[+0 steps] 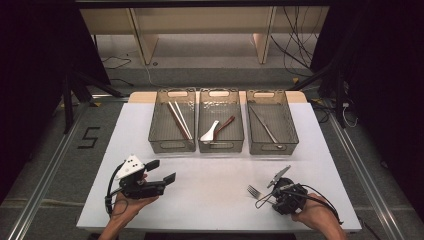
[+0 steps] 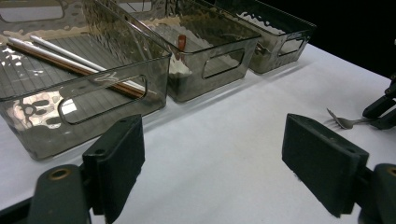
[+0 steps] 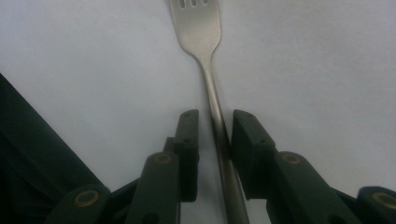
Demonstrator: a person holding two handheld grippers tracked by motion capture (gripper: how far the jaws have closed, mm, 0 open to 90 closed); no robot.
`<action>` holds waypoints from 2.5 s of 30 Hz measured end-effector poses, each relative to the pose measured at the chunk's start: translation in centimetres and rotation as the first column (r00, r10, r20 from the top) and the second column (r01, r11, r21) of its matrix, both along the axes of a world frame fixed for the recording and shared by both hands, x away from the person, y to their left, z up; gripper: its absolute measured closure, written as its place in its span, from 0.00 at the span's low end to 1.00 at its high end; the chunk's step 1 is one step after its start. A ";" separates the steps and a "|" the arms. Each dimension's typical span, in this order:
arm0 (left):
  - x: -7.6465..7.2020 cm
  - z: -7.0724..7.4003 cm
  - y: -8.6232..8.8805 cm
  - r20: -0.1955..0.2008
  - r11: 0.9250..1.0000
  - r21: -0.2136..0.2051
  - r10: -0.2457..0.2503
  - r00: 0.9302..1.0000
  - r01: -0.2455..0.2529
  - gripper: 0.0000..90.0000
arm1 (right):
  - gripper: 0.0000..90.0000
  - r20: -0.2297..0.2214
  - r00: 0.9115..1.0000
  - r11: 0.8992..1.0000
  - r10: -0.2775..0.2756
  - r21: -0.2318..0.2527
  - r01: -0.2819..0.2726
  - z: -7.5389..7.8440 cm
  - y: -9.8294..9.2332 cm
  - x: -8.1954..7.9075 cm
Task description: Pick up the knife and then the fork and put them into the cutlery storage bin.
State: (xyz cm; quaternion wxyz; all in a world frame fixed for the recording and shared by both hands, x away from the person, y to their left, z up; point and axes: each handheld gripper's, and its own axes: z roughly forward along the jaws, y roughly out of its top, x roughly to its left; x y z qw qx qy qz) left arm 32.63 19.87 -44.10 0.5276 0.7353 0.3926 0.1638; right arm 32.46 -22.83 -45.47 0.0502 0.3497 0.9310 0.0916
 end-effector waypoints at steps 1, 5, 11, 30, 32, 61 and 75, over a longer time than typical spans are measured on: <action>0.0 0.0 0.0 0.000 1.000 0.000 0.000 1.000 0.000 0.23 | 0.81 -0.003 1.000 1.000 -0.003 -0.003 0.003 0.0 0.1 0.0; 0.0 0.0 0.0 -0.001 1.000 -0.001 0.001 1.000 -0.001 0.23 | 0.88 -0.013 1.000 1.000 0.005 -0.012 -0.005 0.0 0.2 0.2; 0.0 0.0 0.0 0.001 1.000 -0.001 0.002 1.000 -0.002 0.23 | 0.93 -0.022 0.999 0.998 0.039 -0.043 -0.040 0.0 0.7 0.2; 0.0 0.0 0.0 -0.001 1.000 -0.004 0.006 1.000 -0.006 0.23 | 0.94 0.028 0.997 0.997 0.072 -0.016 -0.072 1.2 0.7 0.4; 0.0 0.0 0.0 0.000 1.000 -0.005 0.007 1.000 -0.007 0.23 | 0.94 0.049 0.997 0.998 0.065 0.007 -0.066 1.7 0.4 0.6; 0.0 0.0 0.2 0.010 1.000 -0.007 0.013 1.000 -0.013 0.23 | 0.94 0.244 0.957 0.938 -0.159 0.339 0.069 7.7 -0.7 7.3; 0.0 0.0 0.3 0.013 1.000 -0.014 0.018 1.000 -0.017 0.23 | 0.94 0.284 0.932 0.920 -0.226 0.377 0.108 9.4 -0.5 10.4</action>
